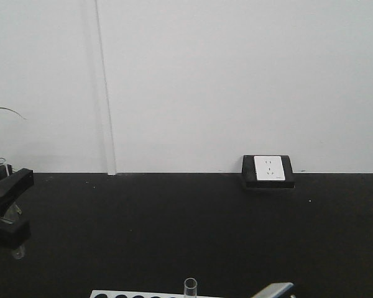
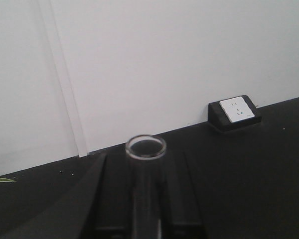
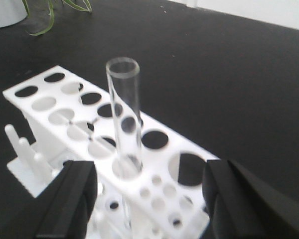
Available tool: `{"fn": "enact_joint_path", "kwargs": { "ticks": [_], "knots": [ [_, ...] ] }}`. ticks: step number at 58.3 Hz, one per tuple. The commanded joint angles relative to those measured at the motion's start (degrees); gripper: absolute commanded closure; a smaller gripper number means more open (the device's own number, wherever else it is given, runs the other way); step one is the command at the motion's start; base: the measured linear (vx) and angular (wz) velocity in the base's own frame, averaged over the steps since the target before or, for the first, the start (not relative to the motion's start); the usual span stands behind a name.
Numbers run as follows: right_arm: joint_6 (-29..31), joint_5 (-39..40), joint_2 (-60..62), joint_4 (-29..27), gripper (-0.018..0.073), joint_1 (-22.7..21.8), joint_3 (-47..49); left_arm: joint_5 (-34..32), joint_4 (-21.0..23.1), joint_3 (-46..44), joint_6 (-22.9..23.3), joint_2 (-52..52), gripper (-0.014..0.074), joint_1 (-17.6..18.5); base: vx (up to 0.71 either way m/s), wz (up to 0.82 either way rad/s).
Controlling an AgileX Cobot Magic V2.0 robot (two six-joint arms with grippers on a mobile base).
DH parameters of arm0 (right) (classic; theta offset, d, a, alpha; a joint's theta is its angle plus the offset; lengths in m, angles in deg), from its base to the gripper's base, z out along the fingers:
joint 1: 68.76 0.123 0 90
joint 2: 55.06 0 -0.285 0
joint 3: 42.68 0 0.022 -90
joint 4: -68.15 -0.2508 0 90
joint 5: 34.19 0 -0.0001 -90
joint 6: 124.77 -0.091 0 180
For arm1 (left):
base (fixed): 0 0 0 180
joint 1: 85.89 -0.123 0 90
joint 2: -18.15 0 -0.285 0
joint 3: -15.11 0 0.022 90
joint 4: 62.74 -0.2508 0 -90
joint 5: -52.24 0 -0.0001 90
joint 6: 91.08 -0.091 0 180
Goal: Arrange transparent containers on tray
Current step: 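Move the right gripper down over another clear tube in the rack, then close the right gripper on the tube and lift it upward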
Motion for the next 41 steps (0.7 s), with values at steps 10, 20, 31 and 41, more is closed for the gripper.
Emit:
{"fn": "enact_joint_path", "kwargs": {
  "ticks": [10, 20, 31, 41],
  "knots": [
    [0.0, 6.0, -7.0, 2.4, 0.0032, 0.0, 9.5, -4.2, 0.6, -2.1, 0.3, -1.0, 0.0472, 0.1, 0.0, 0.0],
    [0.0, 6.3, -11.4, 1.9, 0.0032, 0.0, 13.1, -4.2, 0.6, -2.1, 0.3, -1.0, 0.0472, 0.1, 0.0, 0.0],
    [0.0, 6.2, -12.6, 1.8, 0.0043, 0.0, 13.3, -4.1, 0.6, -2.1, 0.3, -1.0, 0.0472, 0.1, 0.0, 0.0],
    [-0.2, 6.2, -12.6, 1.8, 0.0145, 0.0, 13.3, -4.1, 0.6, -2.1, 0.2, -1.0, 0.0472, 0.1, 0.0, 0.0]
  ]
}}
